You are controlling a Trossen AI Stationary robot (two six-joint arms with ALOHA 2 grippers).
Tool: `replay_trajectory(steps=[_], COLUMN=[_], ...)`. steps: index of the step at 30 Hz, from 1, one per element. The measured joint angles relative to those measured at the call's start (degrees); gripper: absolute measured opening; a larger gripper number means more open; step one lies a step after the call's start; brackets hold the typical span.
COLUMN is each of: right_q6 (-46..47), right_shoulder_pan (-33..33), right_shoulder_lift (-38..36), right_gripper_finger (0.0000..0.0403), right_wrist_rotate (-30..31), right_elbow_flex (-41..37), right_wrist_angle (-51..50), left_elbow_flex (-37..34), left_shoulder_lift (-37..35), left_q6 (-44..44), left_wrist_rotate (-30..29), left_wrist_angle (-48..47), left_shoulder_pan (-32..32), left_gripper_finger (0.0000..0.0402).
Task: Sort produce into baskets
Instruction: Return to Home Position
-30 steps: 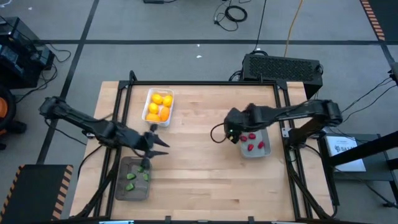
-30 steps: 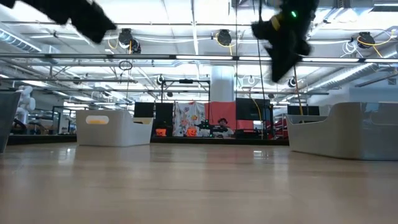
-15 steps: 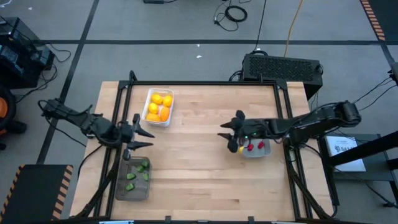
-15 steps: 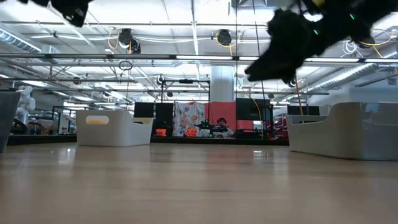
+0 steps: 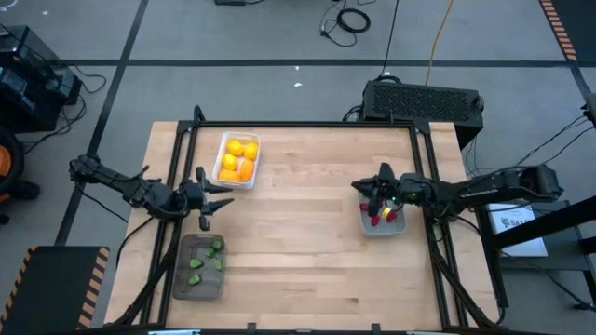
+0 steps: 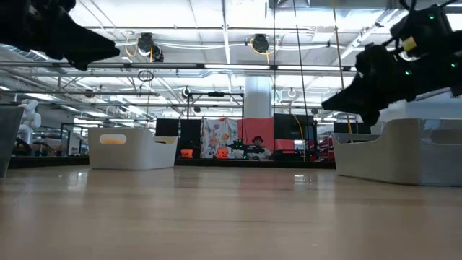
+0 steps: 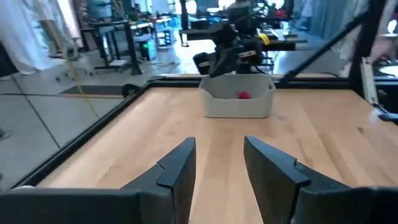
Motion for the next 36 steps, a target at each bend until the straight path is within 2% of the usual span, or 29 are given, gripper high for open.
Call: replay_trajectory(steps=[3, 9, 15, 21, 23, 28, 31, 34, 36], right_q6=[-1.2, -2.31, -7.36, -14.19, -15.21, -17.7, -17.8, -20.24, -21.15], right_shoulder_pan=[-1.52, -5.32, -7.89, -10.56, -11.24, -11.89, -11.87, -11.87, -11.87], right_shoulder_lift=[-4.73, -14.22, -21.75, -26.36, -27.73, -31.24, -32.54, -32.51, -32.55], right_gripper_finger=[0.001, 0.0002, 0.0002, 0.0001, 0.0001, 0.0, 0.0, 0.0, 0.0], right_wrist_rotate=[-0.11, -0.1, -2.08, -4.75, -4.77, -4.92, -6.7, -7.58, -7.48], right_elbow_flex=[-1.8, -2.25, -2.25, -2.25, -2.12, -2.24, -5.32, -5.16, -5.13], right_wrist_angle=[-3.11, -18.63, -30.93, -38.92, -39.75, -37.14, -30.31, -30.82, -30.64], left_elbow_flex=[-0.73, -0.73, -1.85, -9.4, -10.89, -10.92, -10.92, -10.92, -10.94], left_shoulder_lift=[-2.35, -6.33, -6.61, -6.58, -6.55, -6.17, -6.19, -6.15, -6.15], left_q6=[-0.4, -4.78, -6.79, -13.39, -14.13, -15.52, -15.32, -16.6, -20.46], left_wrist_rotate=[-0.27, -2.26, -3.28, -5.22, -5.17, -5.29, -2.8, 1.07, 0.27], left_wrist_angle=[-0.57, -4.97, -4.84, 6.53, 10.09, 11.65, 9.1, 6.03, 5.81], left_shoulder_pan=[0.96, 2.55, 3.36, 3.79, 3.79, 3.78, 3.8, 3.78, 3.78], left_gripper_finger=[0.0144, 0.0144, 0.0144, 0.0144, 0.0144, 0.0144, 0.0144, 0.0144, 0.0144])
